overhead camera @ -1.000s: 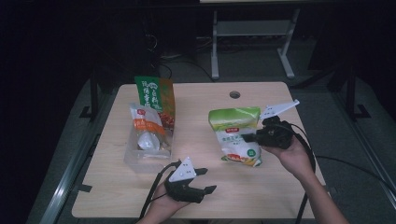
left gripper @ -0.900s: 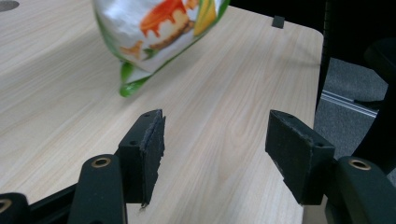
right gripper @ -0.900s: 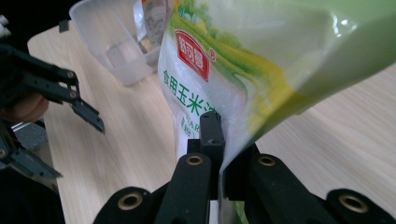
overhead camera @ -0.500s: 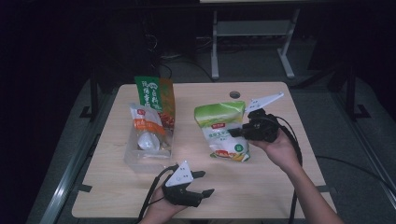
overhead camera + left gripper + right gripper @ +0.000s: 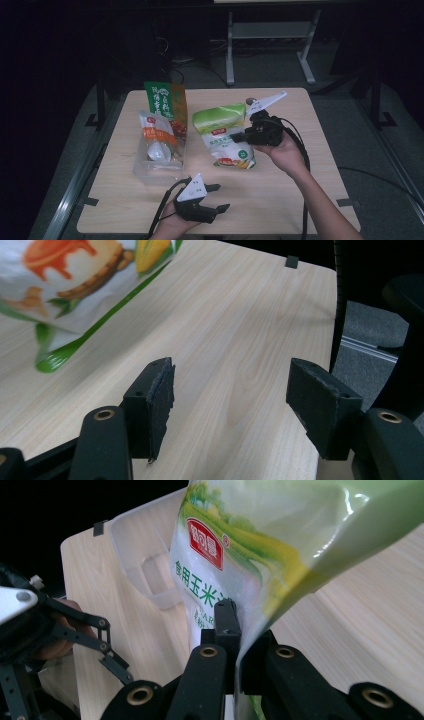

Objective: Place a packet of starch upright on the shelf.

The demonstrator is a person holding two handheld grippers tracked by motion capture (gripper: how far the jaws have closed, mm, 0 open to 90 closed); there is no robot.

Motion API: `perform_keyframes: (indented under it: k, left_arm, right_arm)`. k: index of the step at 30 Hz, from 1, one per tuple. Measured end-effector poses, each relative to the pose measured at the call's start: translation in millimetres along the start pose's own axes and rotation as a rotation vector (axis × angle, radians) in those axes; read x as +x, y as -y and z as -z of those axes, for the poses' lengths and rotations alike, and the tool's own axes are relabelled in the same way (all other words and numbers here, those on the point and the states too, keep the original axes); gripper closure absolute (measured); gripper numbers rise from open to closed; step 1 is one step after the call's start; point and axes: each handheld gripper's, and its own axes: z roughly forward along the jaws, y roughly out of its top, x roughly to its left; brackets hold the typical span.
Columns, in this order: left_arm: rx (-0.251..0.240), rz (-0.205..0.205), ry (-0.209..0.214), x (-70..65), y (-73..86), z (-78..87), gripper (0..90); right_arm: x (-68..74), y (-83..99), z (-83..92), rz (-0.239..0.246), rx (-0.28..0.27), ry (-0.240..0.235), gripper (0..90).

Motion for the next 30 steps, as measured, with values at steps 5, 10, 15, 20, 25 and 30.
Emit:
perform_keyframes:
  k: [5,10,15,20,25,30]
  left_arm:
    - [-0.002,0.0,0.0,-0.6,0.1,0.8,35.4]
    - [0.0,0.001,0.004,-2.4,1.2,0.1,35.4]
    - [0.003,-0.013,0.006,-2.9,1.8,-0.4,35.4]
    - [0.007,-0.018,0.006,-4.3,1.9,0.1,35.4]
    - [0.015,-0.034,0.006,-2.9,2.3,0.7,35.4]
    - [0.008,-0.024,0.009,-3.8,2.8,1.1,35.4]
  right_arm:
    - [5.5,-13.0,-6.0,0.028,0.002,-0.012,89.2]
    - [12.6,-26.1,-14.1,0.053,-0.001,-0.036,89.2]
    - [20.8,-39.9,-21.5,0.082,-0.003,-0.059,89.2]
    - [27.8,-51.8,-28.2,0.096,-0.016,-0.081,89.2]
    - [35.7,-63.3,-36.7,0.114,-0.012,-0.1,89.2]
    - [40.2,-70.6,-46.5,0.121,-0.009,-0.12,89.2]
